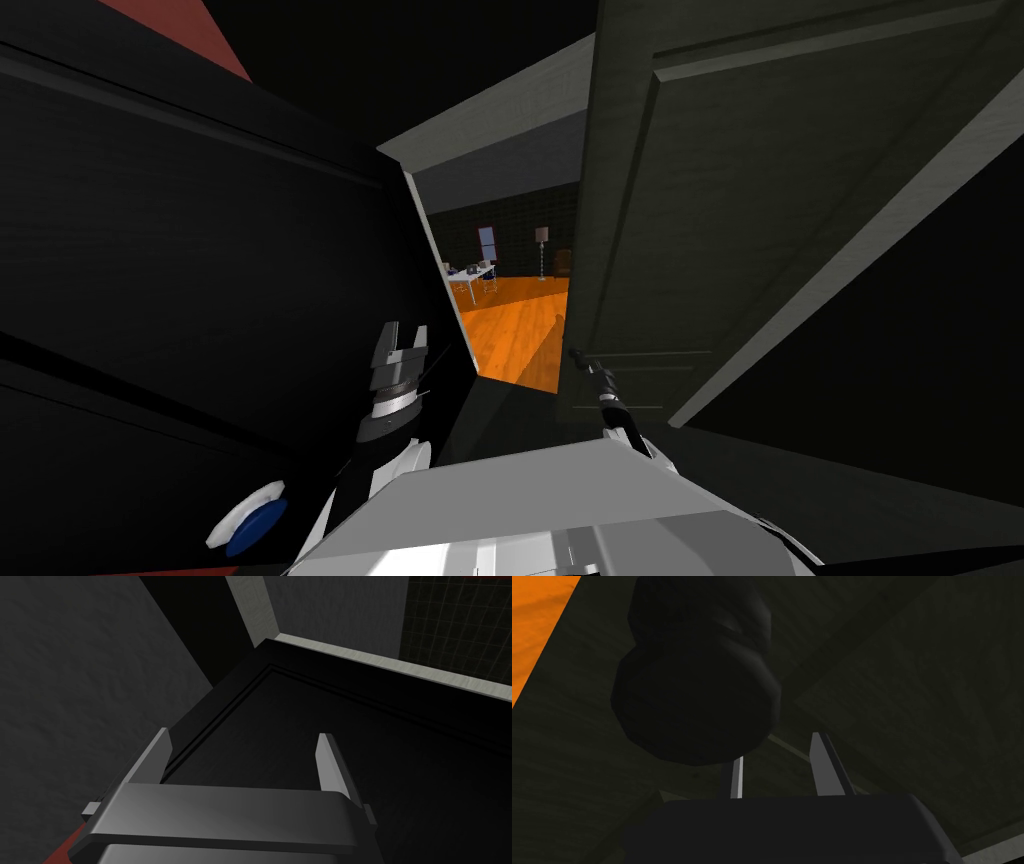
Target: Pull the door open
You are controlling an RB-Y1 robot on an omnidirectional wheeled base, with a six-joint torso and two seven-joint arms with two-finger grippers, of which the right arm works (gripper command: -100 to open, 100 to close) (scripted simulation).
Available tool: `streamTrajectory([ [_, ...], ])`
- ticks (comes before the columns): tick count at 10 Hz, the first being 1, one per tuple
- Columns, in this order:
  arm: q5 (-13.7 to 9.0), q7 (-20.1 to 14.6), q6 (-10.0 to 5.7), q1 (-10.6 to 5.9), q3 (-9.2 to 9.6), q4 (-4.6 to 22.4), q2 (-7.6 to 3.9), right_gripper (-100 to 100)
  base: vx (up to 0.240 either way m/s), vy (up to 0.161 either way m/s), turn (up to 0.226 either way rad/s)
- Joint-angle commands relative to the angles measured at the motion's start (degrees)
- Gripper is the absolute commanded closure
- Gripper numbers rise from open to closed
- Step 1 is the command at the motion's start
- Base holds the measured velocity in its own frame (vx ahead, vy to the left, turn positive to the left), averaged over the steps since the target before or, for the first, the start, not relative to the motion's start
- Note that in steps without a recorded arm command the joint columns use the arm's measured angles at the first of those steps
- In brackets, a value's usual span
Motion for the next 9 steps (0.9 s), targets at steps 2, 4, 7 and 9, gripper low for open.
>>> streamTrajectory([
  [2,-1.0,-3.7,0.07,-0.5,1.77,-1.2,1.64,-100,-0.071,-0.016,0.052],
  [4,-2.0,-6.0,0.27,-0.48,2.13,-1.5,1.86,-100,-0.06,-0.017,0.039],
  [7,-4.2,-10.6,0.66,-0.43,2.85,-2.2,2.3,-100,-0.054,-0.014,0.044],
  [9,-4.2,-10.7,0.66,-0.43,2.85,-2.2,2.3,-100,-0.032,-0.015,0.009],
])
